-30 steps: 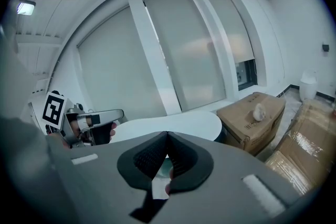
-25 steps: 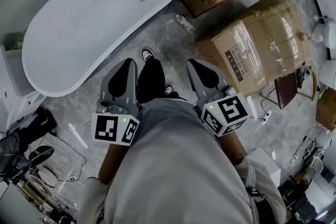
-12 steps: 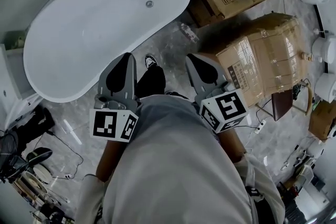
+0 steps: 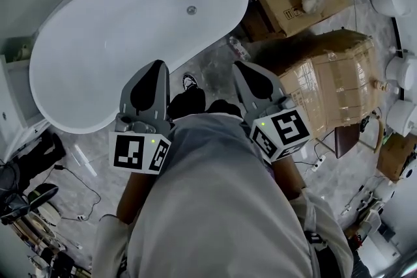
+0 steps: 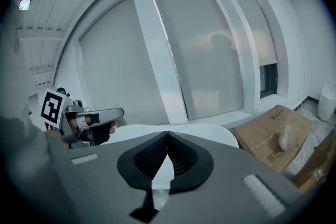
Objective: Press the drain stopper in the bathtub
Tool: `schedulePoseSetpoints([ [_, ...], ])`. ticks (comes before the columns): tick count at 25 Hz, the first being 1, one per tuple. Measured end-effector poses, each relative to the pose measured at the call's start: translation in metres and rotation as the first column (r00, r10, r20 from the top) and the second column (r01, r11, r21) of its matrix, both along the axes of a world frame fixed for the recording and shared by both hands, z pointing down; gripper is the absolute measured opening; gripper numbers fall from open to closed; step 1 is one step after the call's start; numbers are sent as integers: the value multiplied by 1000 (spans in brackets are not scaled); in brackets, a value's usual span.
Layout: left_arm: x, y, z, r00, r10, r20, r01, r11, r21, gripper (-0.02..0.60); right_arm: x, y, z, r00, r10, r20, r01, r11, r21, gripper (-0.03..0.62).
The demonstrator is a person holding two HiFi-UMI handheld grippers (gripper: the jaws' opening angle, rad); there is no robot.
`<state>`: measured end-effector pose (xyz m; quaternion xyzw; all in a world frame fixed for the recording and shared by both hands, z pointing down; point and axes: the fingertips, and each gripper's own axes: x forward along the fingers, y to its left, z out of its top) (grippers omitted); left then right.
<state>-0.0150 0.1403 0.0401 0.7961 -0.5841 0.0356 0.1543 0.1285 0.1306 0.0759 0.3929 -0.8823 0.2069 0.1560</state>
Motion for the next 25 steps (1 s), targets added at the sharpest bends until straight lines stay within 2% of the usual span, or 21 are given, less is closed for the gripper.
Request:
schedulePoseSetpoints([
  [6,-13,-11,12,999,-38,-20,38,999,-6,0,-14,-12,14,999,-34,18,35,998,-46,0],
  [14,-21,-34,20,995,-96,-37,96,995,-21,0,-19,-47,29,998,-51,-23,49,995,-86,2],
  [20,-17,-75,28,988,-150,-37,149,989,-22,0,-18,-98,40,992,-124,-28,121,988,-99,0],
  [25,-9,-116,35,981,-191,-26,190,981,-31,0,-17,-145,55,976,-213,-40,207,971,-122,0],
])
